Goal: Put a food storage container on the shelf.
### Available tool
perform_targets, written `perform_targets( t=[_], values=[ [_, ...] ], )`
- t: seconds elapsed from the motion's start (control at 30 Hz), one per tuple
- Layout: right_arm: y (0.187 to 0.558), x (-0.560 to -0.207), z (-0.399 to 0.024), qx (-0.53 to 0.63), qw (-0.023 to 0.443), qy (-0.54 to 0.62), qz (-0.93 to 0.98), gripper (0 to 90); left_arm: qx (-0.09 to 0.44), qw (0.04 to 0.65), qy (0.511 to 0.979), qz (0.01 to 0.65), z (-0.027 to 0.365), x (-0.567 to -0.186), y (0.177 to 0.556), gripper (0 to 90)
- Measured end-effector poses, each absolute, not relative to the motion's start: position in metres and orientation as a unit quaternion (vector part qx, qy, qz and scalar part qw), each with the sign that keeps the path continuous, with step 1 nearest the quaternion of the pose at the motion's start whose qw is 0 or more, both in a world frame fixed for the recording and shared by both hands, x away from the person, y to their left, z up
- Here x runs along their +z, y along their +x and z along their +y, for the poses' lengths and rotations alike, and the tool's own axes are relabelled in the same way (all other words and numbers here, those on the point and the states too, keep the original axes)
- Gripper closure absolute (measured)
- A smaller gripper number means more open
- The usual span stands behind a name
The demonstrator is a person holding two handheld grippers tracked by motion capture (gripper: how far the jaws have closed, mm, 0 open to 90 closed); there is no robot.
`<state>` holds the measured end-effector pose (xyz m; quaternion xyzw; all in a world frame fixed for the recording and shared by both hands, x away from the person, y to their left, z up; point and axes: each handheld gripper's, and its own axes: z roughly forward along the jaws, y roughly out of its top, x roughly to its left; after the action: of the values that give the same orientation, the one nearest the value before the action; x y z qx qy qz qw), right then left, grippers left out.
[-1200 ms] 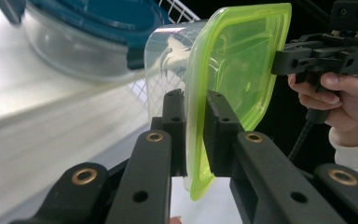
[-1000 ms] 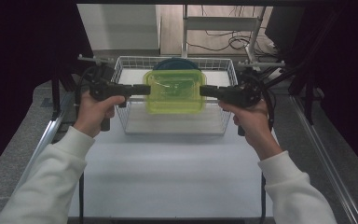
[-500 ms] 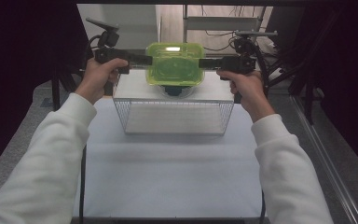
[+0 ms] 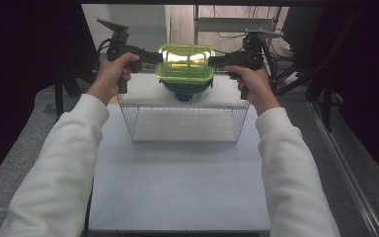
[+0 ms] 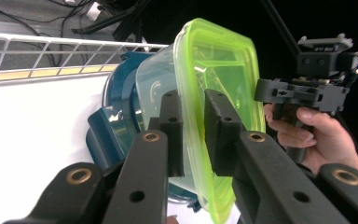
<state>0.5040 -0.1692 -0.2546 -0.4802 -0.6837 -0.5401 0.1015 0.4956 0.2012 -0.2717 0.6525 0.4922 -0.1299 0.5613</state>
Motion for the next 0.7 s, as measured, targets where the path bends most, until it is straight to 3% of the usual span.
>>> perform_targets(
  t=[0.27,0.47,0.57,0.7],
  values=[
    [0.517,-0.266,-0.171,-0.545,0.131,-0.511,-0.652,73.5,-0.144,0.566,0.637,0.504,0.199,-0.282,0.506,74.4],
    [0.518,-0.268,-0.17,-0.545,0.113,-0.504,-0.66,68.9,-0.139,0.569,0.639,0.498,0.198,-0.286,0.509,70.9],
    [0.516,-0.269,-0.165,-0.542,0.097,-0.498,-0.67,58.8,-0.133,0.569,0.635,0.505,0.197,-0.288,0.51,60.3],
    [0.512,-0.267,-0.162,-0.556,0.071,-0.49,-0.668,40.7,-0.106,0.58,0.621,0.517,0.2,-0.289,0.51,39.2]
  ],
)
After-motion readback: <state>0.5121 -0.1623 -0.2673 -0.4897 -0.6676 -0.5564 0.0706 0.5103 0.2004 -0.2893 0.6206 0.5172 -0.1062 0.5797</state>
